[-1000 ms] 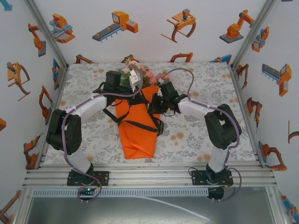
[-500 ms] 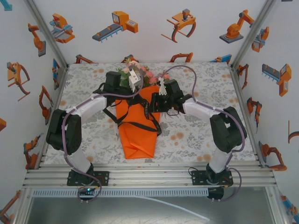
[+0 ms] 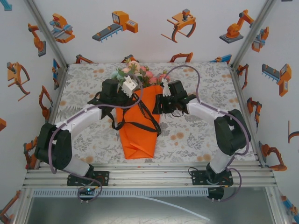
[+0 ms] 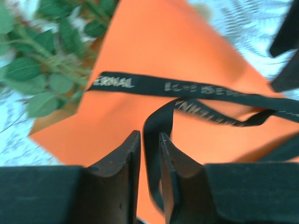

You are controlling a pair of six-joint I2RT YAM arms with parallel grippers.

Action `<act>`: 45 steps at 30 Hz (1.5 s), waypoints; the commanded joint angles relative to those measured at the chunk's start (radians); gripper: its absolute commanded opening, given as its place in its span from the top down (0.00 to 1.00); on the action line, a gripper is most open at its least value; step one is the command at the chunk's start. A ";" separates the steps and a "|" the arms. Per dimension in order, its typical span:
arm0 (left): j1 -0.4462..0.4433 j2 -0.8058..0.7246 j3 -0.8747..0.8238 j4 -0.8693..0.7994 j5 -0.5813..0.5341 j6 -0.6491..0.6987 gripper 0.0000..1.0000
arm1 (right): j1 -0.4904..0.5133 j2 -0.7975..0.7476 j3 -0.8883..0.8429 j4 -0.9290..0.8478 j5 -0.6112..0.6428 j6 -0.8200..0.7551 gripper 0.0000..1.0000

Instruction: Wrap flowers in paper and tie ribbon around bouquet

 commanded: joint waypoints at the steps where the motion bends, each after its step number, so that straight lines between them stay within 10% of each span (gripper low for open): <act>1: -0.018 -0.048 -0.014 0.010 -0.160 0.004 0.63 | 0.000 0.007 -0.003 0.054 -0.016 0.033 0.52; 12: -0.372 -0.177 -0.131 -0.044 -0.041 0.005 0.54 | -0.097 -0.019 -0.020 0.024 -0.003 0.053 0.54; 32: -0.383 0.241 0.088 -0.145 0.164 0.067 0.46 | -0.135 -0.049 -0.075 0.050 -0.024 0.096 0.53; 39: -0.373 0.200 0.078 -0.155 0.138 0.068 0.98 | -0.135 -0.052 -0.075 0.051 -0.023 0.085 0.53; 45: -0.304 0.069 0.067 -0.214 0.071 0.080 1.00 | -0.130 -0.090 -0.080 0.074 -0.041 -0.021 0.53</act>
